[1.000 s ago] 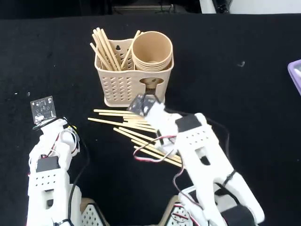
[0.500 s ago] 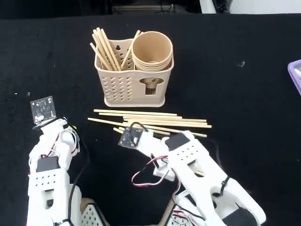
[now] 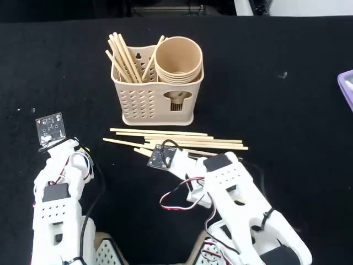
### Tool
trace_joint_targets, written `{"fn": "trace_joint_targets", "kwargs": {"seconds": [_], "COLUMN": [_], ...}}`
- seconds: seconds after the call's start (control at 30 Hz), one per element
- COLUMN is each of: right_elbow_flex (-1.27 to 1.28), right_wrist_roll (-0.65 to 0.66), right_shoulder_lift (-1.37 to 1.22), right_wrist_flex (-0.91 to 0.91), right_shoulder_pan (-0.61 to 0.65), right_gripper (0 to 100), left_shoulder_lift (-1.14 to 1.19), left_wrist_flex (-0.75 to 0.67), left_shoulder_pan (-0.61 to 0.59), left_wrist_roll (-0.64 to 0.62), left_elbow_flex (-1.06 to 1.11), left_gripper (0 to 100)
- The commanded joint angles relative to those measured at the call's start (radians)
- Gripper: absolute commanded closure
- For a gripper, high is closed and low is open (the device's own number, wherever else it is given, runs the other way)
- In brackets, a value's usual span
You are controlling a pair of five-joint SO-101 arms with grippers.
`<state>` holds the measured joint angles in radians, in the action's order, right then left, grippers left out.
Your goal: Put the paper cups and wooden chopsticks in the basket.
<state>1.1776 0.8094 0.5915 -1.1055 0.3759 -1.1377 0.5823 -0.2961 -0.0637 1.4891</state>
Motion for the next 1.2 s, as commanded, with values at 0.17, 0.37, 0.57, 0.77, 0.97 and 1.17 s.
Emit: {"fn": "trace_joint_targets", "kwargs": {"seconds": [0.17,0.37,0.57,0.77,0.97,1.17], "right_elbow_flex": [-0.107,0.024,0.101,0.101,0.105,0.101], "right_wrist_roll": [0.012,0.014,0.058,0.064,0.064,0.063], "right_shoulder_lift": [0.024,0.024,0.024,0.024,0.024,0.025], "right_wrist_flex": [-0.015,0.150,0.267,0.218,0.192,0.160], "right_shoulder_pan": [-0.011,-0.017,-0.046,-0.040,-0.040,-0.040], "right_gripper": [87.5,87.5,87.5,90.1,98.7,98.2], "left_shoulder_lift": [-0.012,-0.012,-0.012,-0.012,-0.012,-0.012], "left_wrist_flex": [-0.018,-0.018,-0.018,-0.018,-0.018,-0.018], "left_shoulder_pan": [0.004,0.002,0.002,0.004,-0.001,-0.001], "left_wrist_roll": [0.008,0.008,0.008,0.008,0.008,0.008], "left_elbow_flex": [-0.010,-0.010,-0.010,-0.010,-0.010,-0.010], "left_gripper": [89,89,89,89,89,89]}}
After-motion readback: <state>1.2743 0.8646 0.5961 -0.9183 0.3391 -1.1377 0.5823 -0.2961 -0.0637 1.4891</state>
